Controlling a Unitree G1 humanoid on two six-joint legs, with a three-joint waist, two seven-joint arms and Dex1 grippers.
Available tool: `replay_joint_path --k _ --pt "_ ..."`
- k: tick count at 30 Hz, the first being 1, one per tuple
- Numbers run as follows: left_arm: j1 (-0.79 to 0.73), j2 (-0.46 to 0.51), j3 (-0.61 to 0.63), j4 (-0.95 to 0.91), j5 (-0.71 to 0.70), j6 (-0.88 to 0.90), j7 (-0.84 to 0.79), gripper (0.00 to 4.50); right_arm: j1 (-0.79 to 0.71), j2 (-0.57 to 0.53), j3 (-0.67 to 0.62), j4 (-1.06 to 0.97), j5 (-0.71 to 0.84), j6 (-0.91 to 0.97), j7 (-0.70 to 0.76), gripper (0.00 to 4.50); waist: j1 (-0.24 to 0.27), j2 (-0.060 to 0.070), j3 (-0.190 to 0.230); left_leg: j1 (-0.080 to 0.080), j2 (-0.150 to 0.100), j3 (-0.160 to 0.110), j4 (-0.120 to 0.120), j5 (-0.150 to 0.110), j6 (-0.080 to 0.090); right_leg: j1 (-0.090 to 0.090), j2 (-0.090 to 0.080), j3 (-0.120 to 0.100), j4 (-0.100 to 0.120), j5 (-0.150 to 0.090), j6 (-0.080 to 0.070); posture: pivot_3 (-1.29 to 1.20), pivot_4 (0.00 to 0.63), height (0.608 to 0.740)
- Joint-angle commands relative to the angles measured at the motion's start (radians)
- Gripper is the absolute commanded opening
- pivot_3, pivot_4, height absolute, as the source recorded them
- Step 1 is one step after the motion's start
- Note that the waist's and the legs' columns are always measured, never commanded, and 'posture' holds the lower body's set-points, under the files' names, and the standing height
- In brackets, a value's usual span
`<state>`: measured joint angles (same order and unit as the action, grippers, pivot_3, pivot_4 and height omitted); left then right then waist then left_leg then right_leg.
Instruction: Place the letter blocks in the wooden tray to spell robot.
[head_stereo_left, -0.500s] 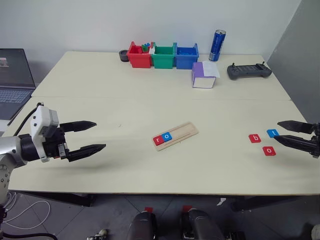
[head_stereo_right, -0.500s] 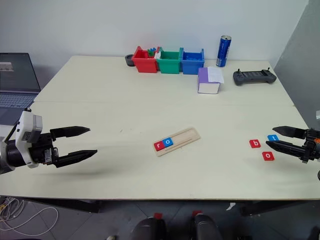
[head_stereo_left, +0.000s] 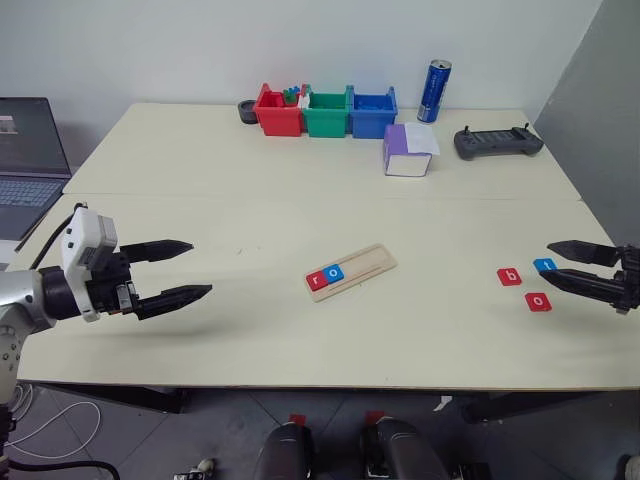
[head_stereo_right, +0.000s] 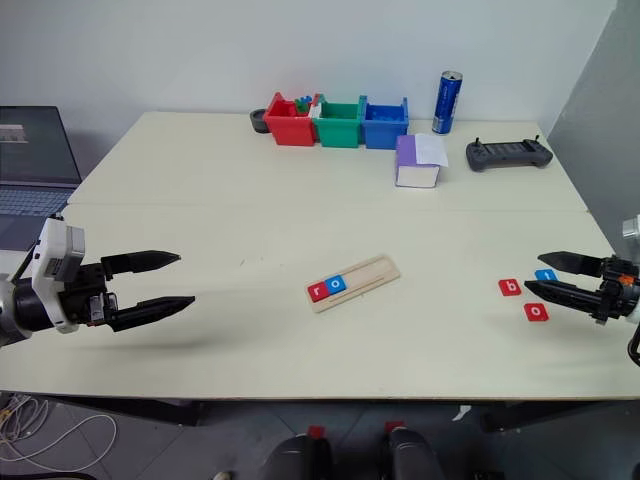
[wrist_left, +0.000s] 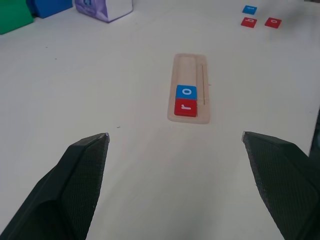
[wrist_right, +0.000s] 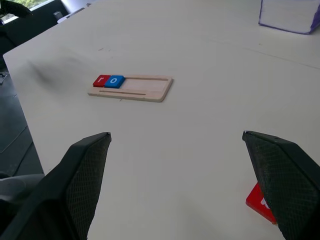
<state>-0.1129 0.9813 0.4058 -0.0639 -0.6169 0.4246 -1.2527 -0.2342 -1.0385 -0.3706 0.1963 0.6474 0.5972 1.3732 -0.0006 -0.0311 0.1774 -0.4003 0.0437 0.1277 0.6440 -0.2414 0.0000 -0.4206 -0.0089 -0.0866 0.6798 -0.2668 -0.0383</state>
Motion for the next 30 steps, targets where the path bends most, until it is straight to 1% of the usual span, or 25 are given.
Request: replay_joint_path --k 1,4,11,14,19,24,27,29,30 --pt "-0.01 -0.031 -0.037 -0.002 0.04 -0.078 0.002 4.5 -0.037 0.011 0.022 -0.079 0.018 0.01 -0.004 4.48 0.0 0.0 0.0 0.0 0.0 0.0 0.0 0.0 0.0 0.0 0.0 0.0 0.0 0.0 0.0 0.0 0.15 0.74" --pt "0.004 -0.067 -0.079 -0.007 0.039 -0.107 -0.034 4.5 -0.042 0.026 0.09 -0.166 0.001 0.007 -0.001 4.48 -0.001 0.0 0.0 0.0 0.0 0.0 0.0 0.0 0.0 0.0 0.0 0.0 0.0 0.0 0.0 0.0 0.15 0.74" --pt "-0.031 -0.23 -0.154 0.051 0.096 -0.257 0.019 4.5 -0.062 0.115 0.247 -0.34 0.005 0.029 -0.045 4.48 0.001 0.0 0.0 -0.001 0.0 -0.001 0.001 0.0 0.0 0.0 0.0 0.0 0.0 0.0 0.0 0.0 0.15 0.74" --pt "-0.025 -0.285 -0.172 0.089 0.106 -0.319 0.006 4.5 -0.062 0.149 0.291 -0.403 0.012 0.044 -0.068 4.48 0.001 0.0 0.0 -0.001 0.0 -0.001 0.001 0.0 0.0 0.001 0.0 -0.001 0.0 0.0 0.0 0.0 0.15 0.74" --pt "-0.043 -0.322 -0.217 0.157 0.14 -0.368 -0.004 4.5 -0.065 0.194 0.327 -0.456 0.011 0.059 -0.118 4.48 0.001 -0.001 -0.001 -0.001 0.0 -0.002 0.002 0.0 0.0 0.001 0.0 -0.002 0.0 0.0 0.0 0.0 0.15 0.74" --pt "-0.117 -0.375 -0.285 0.268 0.215 -0.468 0.002 4.5 -0.063 0.237 0.376 -0.504 0.005 0.065 -0.157 4.48 0.003 -0.002 -0.001 -0.001 0.0 -0.003 0.002 0.0 0.0 0.001 0.0 -0.003 0.0 0.0 0.0 0.0 0.15 0.74" --pt "-0.173 -0.405 -0.312 0.338 0.237 -0.48 0.013 4.5 -0.069 0.282 0.416 -0.528 -0.016 0.056 -0.207 4.48 0.002 -0.002 -0.002 -0.001 0.0 -0.003 0.002 0.0 0.0 0.001 0.0 -0.003 0.001 0.0 0.0 0.0 0.15 0.74" --pt "-0.202 -0.414 -0.354 0.387 0.286 -0.527 0.004 4.5 -0.073 0.315 0.446 -0.534 -0.038 0.048 -0.244 4.48 0.001 -0.003 -0.002 -0.001 0.0 -0.003 0.002 0.0 0.0 0.001 0.0 -0.004 0.001 0.0 0.0 0.0 0.15 0.74" --pt "-0.212 -0.426 -0.366 0.399 0.29 -0.526 0.002 4.5 -0.075 0.329 0.461 -0.537 -0.051 0.045 -0.262 4.48 0.001 -0.003 -0.002 -0.001 0.0 -0.003 0.002 0.0 0.0 0.001 0.0 -0.004 0.001 0.0 0.0 0.0 0.15 0.74"
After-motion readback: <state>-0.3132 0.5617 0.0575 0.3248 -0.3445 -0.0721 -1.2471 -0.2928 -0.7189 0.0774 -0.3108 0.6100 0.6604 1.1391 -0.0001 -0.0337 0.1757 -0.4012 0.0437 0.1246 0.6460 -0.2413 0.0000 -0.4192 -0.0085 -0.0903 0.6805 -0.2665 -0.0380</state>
